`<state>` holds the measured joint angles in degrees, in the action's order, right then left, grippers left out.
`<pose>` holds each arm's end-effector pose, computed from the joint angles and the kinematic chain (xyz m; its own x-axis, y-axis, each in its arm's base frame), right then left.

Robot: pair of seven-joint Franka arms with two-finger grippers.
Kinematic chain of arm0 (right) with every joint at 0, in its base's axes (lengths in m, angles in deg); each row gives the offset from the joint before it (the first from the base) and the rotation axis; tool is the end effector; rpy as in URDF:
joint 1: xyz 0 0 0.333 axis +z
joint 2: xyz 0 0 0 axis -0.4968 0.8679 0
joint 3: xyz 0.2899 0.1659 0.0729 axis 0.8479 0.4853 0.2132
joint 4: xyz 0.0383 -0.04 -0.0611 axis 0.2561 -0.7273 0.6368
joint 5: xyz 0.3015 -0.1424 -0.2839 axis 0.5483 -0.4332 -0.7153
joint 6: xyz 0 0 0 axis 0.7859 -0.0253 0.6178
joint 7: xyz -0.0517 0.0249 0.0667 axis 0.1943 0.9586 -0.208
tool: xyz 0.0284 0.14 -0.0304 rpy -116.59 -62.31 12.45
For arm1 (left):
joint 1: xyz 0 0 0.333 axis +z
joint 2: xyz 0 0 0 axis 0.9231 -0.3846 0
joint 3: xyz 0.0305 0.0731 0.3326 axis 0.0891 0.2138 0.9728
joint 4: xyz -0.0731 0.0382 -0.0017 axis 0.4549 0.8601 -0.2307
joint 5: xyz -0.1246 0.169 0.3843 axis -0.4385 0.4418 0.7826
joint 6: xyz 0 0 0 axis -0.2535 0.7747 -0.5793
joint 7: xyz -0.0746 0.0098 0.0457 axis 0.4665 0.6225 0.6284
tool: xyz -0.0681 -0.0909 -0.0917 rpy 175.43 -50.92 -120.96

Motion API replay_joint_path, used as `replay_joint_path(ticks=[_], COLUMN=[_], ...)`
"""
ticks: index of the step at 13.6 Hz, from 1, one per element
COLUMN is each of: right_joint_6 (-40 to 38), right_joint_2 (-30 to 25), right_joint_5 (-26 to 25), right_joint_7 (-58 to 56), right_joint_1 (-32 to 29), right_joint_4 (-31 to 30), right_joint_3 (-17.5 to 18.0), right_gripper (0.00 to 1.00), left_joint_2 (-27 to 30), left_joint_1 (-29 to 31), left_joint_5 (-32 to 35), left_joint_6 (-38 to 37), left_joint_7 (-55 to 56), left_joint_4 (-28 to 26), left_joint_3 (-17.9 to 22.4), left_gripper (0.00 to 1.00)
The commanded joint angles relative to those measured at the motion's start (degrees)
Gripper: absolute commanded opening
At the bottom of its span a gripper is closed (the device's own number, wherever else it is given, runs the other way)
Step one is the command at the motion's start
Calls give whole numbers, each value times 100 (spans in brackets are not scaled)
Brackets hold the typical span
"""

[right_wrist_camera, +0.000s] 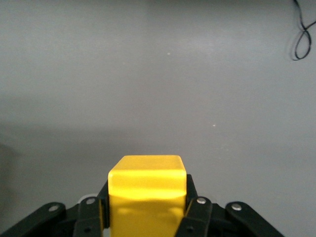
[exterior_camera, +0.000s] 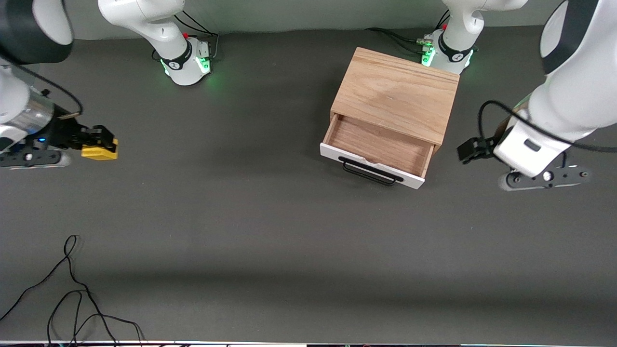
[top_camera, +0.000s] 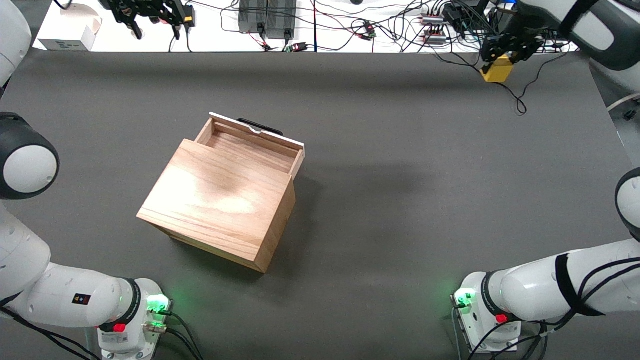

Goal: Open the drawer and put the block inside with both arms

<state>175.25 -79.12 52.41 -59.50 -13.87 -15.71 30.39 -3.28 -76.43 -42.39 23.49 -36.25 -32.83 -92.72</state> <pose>0.5864 0.0575 0.5436 0.9974 0.0142 -0.0700 0.0140 -0.9999 -0.0027 0.6496 -0.1692 0.6063 0.9968 -0.0054 -0.0792 -0.0103 -0.9981 -0.0610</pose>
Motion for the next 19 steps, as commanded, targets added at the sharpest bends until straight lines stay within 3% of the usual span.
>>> replay_joint_path(ticks=[1, 6, 9, 11, 16, 19], right_joint_6=[73, 231, 284, 319, 328, 328], right_joint_2=[-95, -33, 11, 151, 1090, 1539], right_joint_5=[-67, -49, -41, -49, -49, -49], right_joint_7=[546, 1206, 1531, 2073, 3656, 4272], right_joint_1=[411, 1053, 1159, 1588, 2704, 3066], right_joint_4=[-44, -27, -18, 131, 1105, 1519], right_joint_3=[1, 9, 36, 27, 27, 27], right_gripper=[24, 24, 24, 24, 24, 22], left_joint_2=[182, 410, 419, 428, 419, 533], left_joint_1=[-9, 369, 439, 422, 448, 483], left_joint_5=[166, 113, 96, 96, 96, 122], left_joint_6=[158, 149, 158, 141, 88, 192], left_joint_7=[-617, -900, -909, -883, -882, -909], left_joint_4=[-286, -671, -699, -708, -708, -864], left_joint_3=[-8, -26, -26, -43, -26, -26], left_gripper=[99, 100, 100, 100, 100, 100])
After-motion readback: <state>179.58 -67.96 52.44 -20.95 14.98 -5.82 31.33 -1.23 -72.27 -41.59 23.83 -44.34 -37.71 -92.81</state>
